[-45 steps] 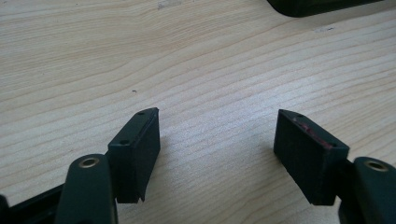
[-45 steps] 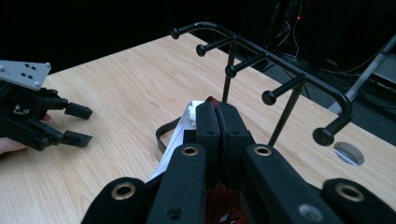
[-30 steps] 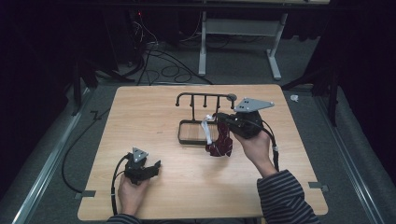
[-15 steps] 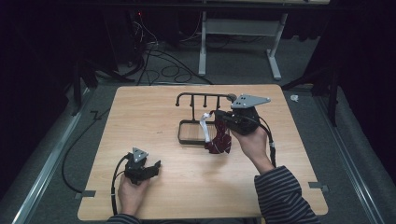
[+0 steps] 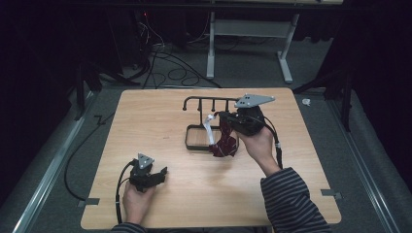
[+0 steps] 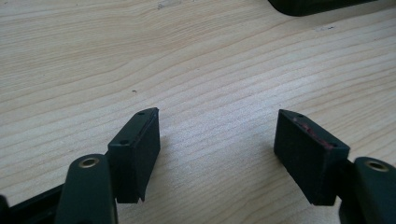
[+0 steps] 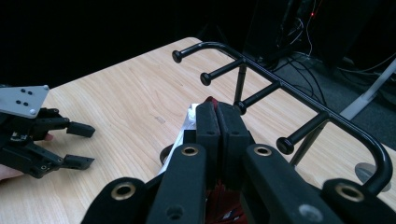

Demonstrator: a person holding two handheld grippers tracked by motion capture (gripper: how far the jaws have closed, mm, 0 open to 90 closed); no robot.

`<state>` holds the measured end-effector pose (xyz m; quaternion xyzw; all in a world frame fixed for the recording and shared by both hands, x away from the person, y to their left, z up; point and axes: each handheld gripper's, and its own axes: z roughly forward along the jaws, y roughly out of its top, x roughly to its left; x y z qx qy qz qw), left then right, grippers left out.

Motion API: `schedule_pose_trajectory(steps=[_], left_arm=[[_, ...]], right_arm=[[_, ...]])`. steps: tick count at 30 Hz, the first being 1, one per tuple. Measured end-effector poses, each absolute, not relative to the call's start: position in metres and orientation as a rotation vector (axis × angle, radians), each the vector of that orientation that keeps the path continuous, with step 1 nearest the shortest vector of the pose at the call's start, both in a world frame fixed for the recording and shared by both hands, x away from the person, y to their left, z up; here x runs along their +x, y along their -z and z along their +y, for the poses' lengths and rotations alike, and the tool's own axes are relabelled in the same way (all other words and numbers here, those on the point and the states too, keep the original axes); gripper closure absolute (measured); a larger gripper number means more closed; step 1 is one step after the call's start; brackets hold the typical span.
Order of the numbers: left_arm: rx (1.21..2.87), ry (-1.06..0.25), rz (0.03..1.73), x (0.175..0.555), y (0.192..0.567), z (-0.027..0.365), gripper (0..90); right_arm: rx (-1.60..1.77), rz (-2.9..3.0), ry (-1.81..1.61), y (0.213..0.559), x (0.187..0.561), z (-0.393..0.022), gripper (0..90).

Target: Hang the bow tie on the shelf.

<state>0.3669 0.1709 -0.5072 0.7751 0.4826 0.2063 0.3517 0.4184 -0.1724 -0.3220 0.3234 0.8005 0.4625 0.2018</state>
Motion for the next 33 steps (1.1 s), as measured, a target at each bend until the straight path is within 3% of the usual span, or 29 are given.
schedule_pose_trajectory(steps=[33], left_arm=[[1.993,-0.527,1.252,0.367,0.507,0.172,31.9]], right_arm=[[0.978,2.235,-1.234,0.323,0.455,-0.156,90.0]])
